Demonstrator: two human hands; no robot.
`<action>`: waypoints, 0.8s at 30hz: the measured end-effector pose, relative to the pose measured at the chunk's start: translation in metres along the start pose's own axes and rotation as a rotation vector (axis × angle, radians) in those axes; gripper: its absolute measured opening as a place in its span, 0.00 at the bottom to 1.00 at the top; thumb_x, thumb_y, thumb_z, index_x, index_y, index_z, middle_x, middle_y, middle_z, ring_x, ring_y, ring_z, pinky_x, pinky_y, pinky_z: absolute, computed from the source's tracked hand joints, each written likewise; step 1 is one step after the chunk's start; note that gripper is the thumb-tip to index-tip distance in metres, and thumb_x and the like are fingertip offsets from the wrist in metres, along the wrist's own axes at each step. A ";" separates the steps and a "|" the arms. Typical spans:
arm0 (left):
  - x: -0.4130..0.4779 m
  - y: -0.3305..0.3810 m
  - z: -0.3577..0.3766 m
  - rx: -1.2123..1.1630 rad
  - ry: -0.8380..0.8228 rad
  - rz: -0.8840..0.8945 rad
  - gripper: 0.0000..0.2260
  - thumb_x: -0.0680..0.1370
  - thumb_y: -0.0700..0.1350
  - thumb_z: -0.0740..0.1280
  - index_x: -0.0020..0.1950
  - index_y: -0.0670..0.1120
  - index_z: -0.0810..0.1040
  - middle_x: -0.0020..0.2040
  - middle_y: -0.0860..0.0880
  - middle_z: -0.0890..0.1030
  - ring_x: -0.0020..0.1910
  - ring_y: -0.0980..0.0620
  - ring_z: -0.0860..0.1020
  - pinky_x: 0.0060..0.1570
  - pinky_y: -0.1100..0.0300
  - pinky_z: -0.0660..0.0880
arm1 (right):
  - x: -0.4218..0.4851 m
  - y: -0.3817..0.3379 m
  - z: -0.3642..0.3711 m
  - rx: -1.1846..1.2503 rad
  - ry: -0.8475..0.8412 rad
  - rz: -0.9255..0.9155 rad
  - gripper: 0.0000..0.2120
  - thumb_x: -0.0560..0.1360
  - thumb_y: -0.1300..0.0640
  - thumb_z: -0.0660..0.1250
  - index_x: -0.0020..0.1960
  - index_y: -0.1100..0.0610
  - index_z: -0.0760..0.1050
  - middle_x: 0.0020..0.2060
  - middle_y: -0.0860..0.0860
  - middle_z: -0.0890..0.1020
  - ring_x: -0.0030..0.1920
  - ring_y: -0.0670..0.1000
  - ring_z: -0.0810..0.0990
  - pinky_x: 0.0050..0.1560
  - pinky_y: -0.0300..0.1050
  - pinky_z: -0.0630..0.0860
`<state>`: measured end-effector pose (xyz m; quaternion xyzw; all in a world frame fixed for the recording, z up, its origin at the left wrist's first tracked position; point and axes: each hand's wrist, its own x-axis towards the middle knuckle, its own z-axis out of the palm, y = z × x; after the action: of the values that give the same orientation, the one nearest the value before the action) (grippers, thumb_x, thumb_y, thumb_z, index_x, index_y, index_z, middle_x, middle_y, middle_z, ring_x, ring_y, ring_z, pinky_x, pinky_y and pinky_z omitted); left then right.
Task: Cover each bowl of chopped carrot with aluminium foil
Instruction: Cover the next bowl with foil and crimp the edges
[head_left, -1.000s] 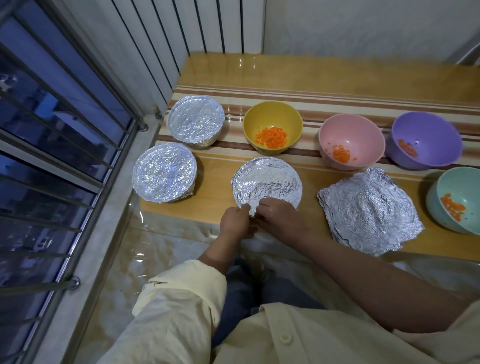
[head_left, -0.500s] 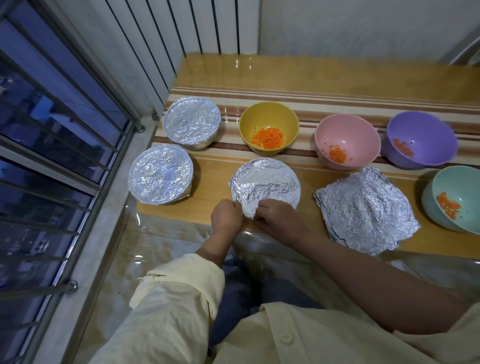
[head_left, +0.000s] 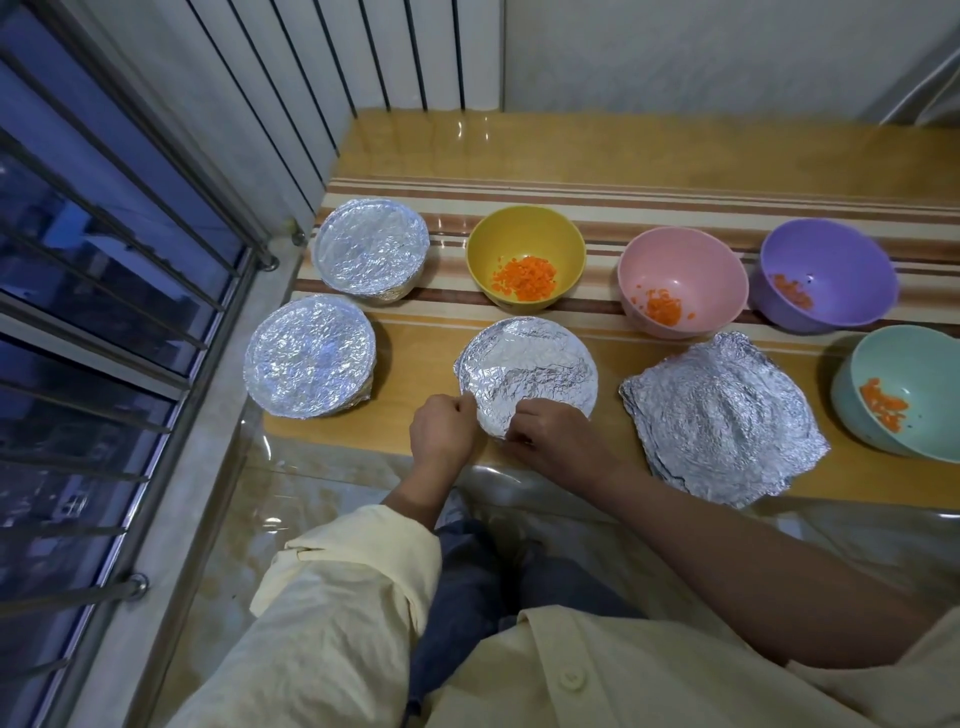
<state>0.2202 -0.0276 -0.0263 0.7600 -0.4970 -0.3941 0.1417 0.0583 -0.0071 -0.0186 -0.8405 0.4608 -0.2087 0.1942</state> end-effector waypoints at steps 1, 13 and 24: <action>-0.002 -0.001 0.003 -0.042 -0.044 -0.032 0.24 0.80 0.55 0.60 0.37 0.37 0.81 0.39 0.38 0.84 0.40 0.38 0.83 0.44 0.49 0.79 | 0.001 -0.001 -0.001 0.007 0.012 0.008 0.06 0.65 0.66 0.75 0.34 0.60 0.78 0.31 0.53 0.77 0.32 0.54 0.77 0.28 0.44 0.71; -0.009 0.000 0.015 -0.183 -0.157 -0.092 0.26 0.73 0.60 0.57 0.36 0.39 0.80 0.40 0.36 0.84 0.43 0.36 0.83 0.50 0.43 0.81 | 0.003 0.000 0.005 0.018 0.035 0.043 0.05 0.68 0.61 0.69 0.34 0.61 0.76 0.30 0.53 0.76 0.31 0.55 0.76 0.26 0.45 0.72; -0.022 0.007 0.014 -0.167 -0.175 -0.096 0.21 0.70 0.56 0.55 0.32 0.43 0.79 0.40 0.37 0.85 0.44 0.36 0.83 0.50 0.42 0.80 | 0.006 0.000 0.005 0.028 0.042 0.047 0.05 0.67 0.61 0.68 0.33 0.61 0.76 0.31 0.55 0.76 0.31 0.56 0.76 0.26 0.48 0.73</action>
<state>0.2006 -0.0092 -0.0210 0.7310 -0.4362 -0.5054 0.1415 0.0644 -0.0116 -0.0216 -0.8220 0.4815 -0.2283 0.2010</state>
